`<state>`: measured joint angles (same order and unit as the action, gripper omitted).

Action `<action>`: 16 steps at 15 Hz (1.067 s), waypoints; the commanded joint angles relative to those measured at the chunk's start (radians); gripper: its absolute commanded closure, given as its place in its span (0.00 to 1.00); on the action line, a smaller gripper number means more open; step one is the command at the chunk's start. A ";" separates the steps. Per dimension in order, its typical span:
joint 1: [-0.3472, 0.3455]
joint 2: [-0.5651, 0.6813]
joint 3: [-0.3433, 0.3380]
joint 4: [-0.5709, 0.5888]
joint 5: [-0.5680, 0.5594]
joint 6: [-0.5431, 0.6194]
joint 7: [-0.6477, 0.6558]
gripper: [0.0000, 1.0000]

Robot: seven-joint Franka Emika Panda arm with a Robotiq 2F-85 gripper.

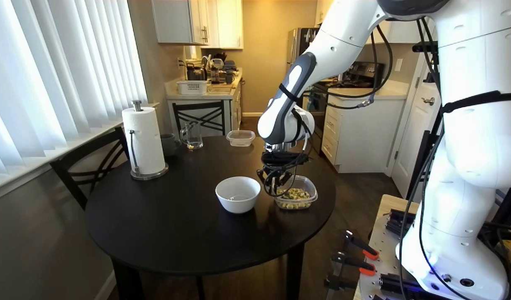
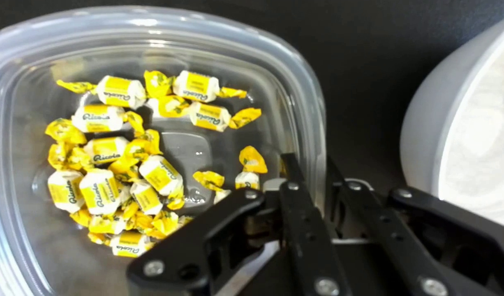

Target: Pick up the clear lunch box and pour all the candy into the white bowl

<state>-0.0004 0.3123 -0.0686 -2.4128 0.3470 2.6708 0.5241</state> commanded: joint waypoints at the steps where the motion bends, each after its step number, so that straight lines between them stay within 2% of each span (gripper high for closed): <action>1: -0.028 -0.031 0.010 -0.035 0.063 0.029 -0.031 0.93; 4: -0.062 -0.093 0.013 -0.073 0.127 0.043 -0.065 0.93; 8: -0.089 -0.228 0.034 -0.163 0.240 0.089 -0.176 0.95; 9: -0.087 -0.266 0.035 -0.185 0.259 0.095 -0.202 0.98; 10: -0.078 -0.299 0.034 -0.204 0.269 0.096 -0.219 0.95; 16: -0.023 -0.461 0.049 -0.268 0.238 0.070 -0.258 0.95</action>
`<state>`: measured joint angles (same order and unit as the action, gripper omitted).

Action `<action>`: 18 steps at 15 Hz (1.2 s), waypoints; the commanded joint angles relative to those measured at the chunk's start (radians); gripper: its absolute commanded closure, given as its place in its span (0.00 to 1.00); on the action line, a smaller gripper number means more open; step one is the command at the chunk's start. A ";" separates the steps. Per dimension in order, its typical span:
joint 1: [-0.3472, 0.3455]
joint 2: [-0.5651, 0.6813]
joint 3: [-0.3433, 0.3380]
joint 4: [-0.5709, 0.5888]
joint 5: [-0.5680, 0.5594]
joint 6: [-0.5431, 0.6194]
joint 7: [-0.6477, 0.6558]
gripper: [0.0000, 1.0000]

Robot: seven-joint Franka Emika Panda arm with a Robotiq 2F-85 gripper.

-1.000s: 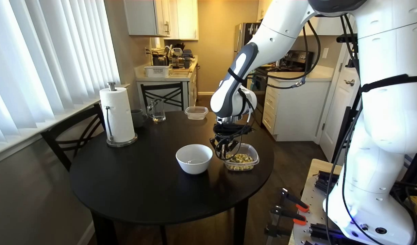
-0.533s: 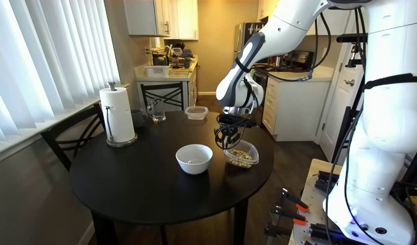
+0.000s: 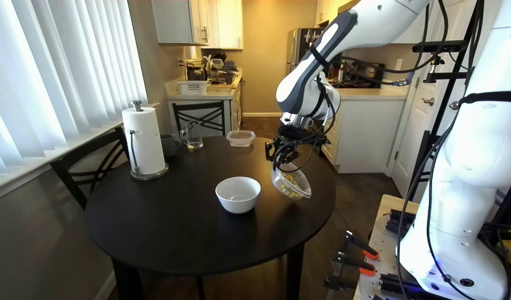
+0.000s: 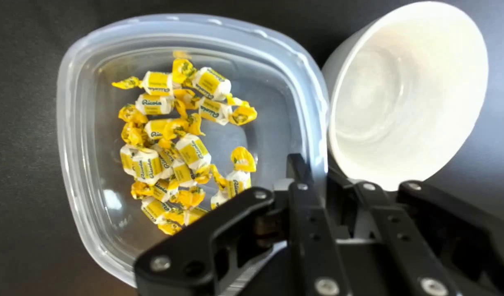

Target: Pick up the clear lunch box and pour all the candy into the white bowl

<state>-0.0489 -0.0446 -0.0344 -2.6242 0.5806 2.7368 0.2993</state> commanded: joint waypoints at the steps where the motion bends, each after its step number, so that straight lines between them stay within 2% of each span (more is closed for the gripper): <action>1: 0.037 -0.127 0.018 -0.062 0.008 0.000 -0.039 0.95; 4: 0.082 -0.188 0.024 -0.062 0.026 -0.004 -0.089 0.96; 8: 0.176 -0.218 -0.010 -0.023 0.132 -0.013 -0.283 0.96; 13: 0.280 -0.157 -0.113 0.085 0.392 -0.063 -0.607 0.96; 18: 0.306 -0.075 -0.202 0.214 0.649 -0.169 -0.911 0.96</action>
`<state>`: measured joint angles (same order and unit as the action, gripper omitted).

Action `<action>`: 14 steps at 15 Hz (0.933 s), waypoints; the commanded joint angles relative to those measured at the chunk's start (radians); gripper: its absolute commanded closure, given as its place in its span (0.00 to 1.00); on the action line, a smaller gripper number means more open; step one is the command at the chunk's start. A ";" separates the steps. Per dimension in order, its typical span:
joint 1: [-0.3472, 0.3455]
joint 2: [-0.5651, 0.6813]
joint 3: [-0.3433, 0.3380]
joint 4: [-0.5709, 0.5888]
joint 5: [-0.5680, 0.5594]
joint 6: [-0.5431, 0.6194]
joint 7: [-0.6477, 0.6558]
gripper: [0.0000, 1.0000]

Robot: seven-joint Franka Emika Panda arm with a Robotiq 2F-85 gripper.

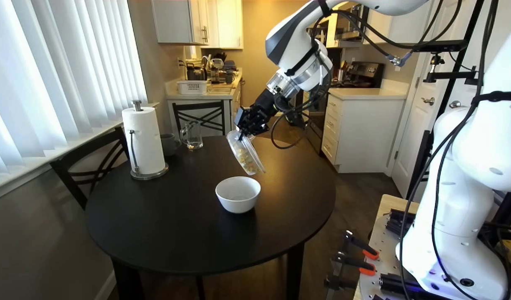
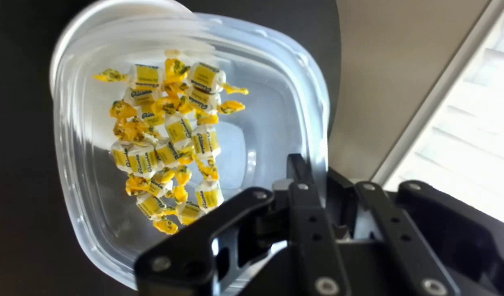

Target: Pick up the clear lunch box and pour all the candy into the white bowl

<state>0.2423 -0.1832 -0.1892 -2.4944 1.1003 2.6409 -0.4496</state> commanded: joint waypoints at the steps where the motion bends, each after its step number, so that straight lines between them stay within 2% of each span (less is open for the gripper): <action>1: 0.011 0.082 -0.057 0.108 0.165 -0.113 -0.206 0.96; 3: 0.003 0.121 -0.077 0.148 0.220 -0.213 -0.285 0.96; 4: -0.092 0.141 0.001 0.166 0.245 -0.276 -0.316 0.96; 8: -0.181 0.208 0.037 0.218 0.255 -0.469 -0.370 0.96; 14: -0.309 0.309 0.032 0.282 0.284 -0.825 -0.482 0.96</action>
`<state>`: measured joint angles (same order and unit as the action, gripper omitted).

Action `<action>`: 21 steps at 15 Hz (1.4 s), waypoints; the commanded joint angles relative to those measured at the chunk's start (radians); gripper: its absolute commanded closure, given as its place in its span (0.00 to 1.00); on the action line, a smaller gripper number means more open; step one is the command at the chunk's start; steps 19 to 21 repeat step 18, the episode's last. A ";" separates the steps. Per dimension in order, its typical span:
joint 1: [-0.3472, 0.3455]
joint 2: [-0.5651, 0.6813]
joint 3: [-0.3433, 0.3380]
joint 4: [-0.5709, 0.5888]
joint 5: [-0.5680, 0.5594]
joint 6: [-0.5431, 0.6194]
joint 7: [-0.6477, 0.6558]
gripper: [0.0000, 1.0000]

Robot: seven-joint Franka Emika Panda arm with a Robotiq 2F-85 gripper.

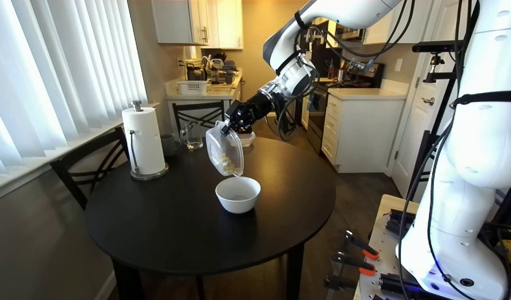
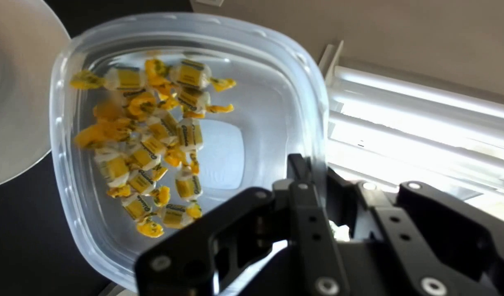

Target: Pick up the clear lunch box and pour all the candy into the white bowl

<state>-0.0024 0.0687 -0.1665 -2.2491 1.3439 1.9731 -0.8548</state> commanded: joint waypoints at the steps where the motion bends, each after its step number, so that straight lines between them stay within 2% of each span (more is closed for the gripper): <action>1: -0.083 0.076 0.008 0.043 0.039 -0.215 -0.091 0.96; 4: -0.122 0.134 0.010 0.061 0.026 -0.350 -0.114 0.96; 8: -0.138 0.189 0.013 0.072 0.021 -0.441 -0.140 0.96; 15: -0.153 0.240 0.005 0.085 0.006 -0.535 -0.190 0.96; 21: -0.164 0.253 -0.002 0.086 0.003 -0.544 -0.191 0.96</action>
